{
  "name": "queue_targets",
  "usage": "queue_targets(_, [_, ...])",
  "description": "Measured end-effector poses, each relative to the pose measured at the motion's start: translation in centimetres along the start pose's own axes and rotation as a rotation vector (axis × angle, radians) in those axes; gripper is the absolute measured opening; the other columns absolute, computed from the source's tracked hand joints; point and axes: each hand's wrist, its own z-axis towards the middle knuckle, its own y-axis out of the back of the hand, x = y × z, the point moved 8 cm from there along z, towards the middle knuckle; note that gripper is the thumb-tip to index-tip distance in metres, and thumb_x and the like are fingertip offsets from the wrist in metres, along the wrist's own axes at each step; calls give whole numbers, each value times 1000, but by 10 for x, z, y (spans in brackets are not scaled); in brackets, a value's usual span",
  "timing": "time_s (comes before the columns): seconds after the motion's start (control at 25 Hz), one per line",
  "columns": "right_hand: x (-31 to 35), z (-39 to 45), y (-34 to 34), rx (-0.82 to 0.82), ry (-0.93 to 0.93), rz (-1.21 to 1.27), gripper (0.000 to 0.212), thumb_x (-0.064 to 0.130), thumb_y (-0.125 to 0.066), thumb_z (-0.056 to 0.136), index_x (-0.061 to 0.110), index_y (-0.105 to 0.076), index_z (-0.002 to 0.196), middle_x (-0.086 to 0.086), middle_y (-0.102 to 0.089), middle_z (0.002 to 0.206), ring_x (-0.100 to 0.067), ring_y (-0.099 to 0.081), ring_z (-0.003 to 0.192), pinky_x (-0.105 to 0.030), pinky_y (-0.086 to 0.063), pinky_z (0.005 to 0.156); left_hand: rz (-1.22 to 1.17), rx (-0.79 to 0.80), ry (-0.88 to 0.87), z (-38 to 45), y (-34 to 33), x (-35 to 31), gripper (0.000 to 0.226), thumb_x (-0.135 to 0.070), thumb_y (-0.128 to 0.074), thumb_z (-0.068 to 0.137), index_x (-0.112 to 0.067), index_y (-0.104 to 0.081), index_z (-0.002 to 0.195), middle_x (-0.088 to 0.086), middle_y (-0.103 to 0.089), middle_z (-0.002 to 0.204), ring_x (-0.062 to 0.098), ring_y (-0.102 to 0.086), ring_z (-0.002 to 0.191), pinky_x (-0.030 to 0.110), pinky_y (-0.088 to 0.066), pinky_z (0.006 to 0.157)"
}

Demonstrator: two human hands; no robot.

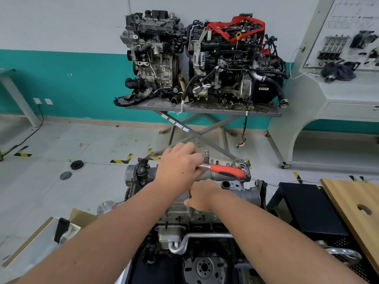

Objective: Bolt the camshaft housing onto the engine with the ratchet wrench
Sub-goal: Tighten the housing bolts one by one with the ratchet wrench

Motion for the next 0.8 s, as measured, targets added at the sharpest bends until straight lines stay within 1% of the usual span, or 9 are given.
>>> queue_targets(0.08, [-2,1,1,-10,-10,-22,27,37,-51,95,16,-68,93,2,-73,82,-21,-65,85,-35,-52,77,-131,-245,94,-8,5,11,36,-32,-70,84,-6,-59,61,8,-55,82,29,-50,77,40,-45,63])
queue_targets(0.12, [4,-2,4,-35,10,-76,28,36,-51,95,15,-69,96,1,-73,86,-21,-65,86,-33,-48,74,-164,-305,165,-12,2,15,43,-37,-70,86,-5,-58,59,8,-55,83,28,-48,78,37,-43,64])
queue_targets(0.2, [8,1,6,-40,60,-45,30,33,-51,98,12,-69,109,-3,-73,103,-20,-65,95,-31,-42,73,-300,-330,285,-20,-6,18,48,-51,-61,87,-8,-59,64,0,-52,90,21,-46,84,31,-39,70])
queue_targets(0.28, [10,0,14,-110,93,120,32,27,-50,102,9,-63,124,-7,-67,123,-16,-61,104,-27,-44,76,-585,-321,363,-26,-17,19,37,-56,-51,90,-21,-58,79,-13,-48,98,7,-49,90,21,-39,75])
queue_targets(0.36, [10,-4,13,-52,123,67,28,21,-47,99,12,-73,106,-4,-74,108,-15,-66,92,-31,-48,78,-815,-367,440,-31,-25,19,27,-55,-42,96,-32,-55,92,-17,-54,98,4,-55,91,18,-43,78])
queue_targets(0.44, [10,-6,4,26,97,-74,34,23,-42,96,19,-76,91,2,-75,92,-16,-65,80,-35,-50,75,-1149,-402,687,-33,-43,24,29,-53,-37,97,-34,-59,101,-9,-67,91,9,-63,75,25,-49,70])
queue_targets(0.52, [7,-5,3,73,65,-72,36,28,-41,97,22,-76,89,5,-74,88,-13,-62,75,-34,-46,71,-1463,-369,935,-35,-64,26,38,-54,-36,99,-29,-64,101,-4,-71,80,11,-59,59,28,-46,65])
queue_targets(0.64, [2,-1,1,99,30,-4,39,38,-46,95,27,-79,76,9,-74,75,-6,-65,75,-32,-52,77,-1731,-224,1091,-35,-76,33,50,-58,-37,101,-17,-66,96,2,-67,72,13,-56,52,27,-43,61])
queue_targets(0.8, [-1,3,1,66,-10,-22,34,46,-50,94,23,-74,84,7,-74,74,-11,-63,76,-30,-45,67,-1692,51,1205,-34,-72,46,37,-52,-53,97,-17,-61,86,1,-60,63,18,-58,52,34,-47,66])
